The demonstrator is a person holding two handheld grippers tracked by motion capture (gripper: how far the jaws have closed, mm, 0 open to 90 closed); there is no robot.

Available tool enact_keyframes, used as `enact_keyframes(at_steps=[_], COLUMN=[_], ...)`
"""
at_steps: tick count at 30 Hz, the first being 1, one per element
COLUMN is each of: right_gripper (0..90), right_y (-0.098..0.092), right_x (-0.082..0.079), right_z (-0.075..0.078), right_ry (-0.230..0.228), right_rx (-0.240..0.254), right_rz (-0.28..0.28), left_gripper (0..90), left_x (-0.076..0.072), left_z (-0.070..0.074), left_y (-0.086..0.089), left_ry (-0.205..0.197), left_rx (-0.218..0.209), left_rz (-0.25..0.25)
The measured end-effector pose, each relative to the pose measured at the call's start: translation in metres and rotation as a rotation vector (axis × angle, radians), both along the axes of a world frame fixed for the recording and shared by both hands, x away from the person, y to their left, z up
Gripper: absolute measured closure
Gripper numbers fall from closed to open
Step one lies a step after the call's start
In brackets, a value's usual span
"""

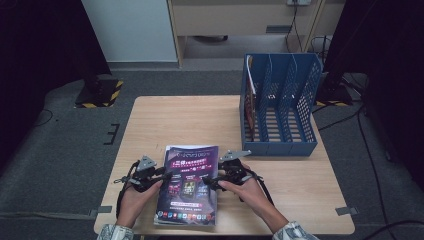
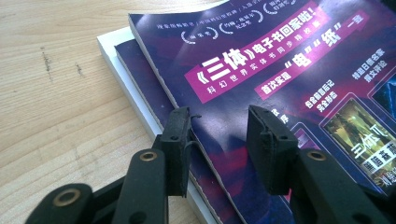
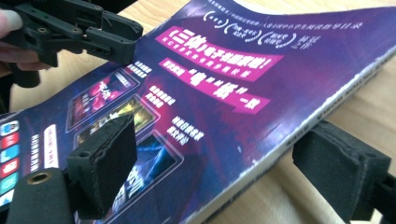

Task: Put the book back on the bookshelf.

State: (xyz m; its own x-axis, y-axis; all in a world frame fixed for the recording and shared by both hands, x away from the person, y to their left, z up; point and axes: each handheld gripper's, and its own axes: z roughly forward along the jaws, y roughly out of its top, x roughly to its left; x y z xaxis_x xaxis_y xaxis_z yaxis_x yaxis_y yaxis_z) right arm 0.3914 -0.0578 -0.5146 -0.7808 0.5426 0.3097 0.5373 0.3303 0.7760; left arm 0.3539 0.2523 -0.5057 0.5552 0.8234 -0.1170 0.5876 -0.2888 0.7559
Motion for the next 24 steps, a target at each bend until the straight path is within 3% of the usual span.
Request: enact_keyframes(at_steps=[2,6,11,17,24], right_gripper=[14.5,17.8,24.7,30.0,30.6], right_y=[0.004,0.01,0.014,0.026,0.031], right_x=[-0.001,0.003,0.008,0.012,0.015], right_z=[0.003,0.004,0.005,0.012,0.014], right_ry=[-0.033,-0.034,-0.021,-0.033,-0.005], right_rx=[-0.017,-0.02,0.011,-0.019,-0.048], right_rz=[0.018,0.025,0.021,0.037,0.052], left_gripper=[59.7,59.4,59.4,59.3,58.3], left_x=[0.0,0.0,0.0,0.0,0.0], left_z=[0.0,0.0,0.0,0.0,0.0], left_y=[0.001,0.001,0.001,0.002,0.002], left_ry=[0.002,0.002,-0.001,0.001,0.0], left_rx=[-0.005,-0.005,-0.003,0.001,0.001], left_rz=[0.0,0.001,0.001,-0.004,-0.004])
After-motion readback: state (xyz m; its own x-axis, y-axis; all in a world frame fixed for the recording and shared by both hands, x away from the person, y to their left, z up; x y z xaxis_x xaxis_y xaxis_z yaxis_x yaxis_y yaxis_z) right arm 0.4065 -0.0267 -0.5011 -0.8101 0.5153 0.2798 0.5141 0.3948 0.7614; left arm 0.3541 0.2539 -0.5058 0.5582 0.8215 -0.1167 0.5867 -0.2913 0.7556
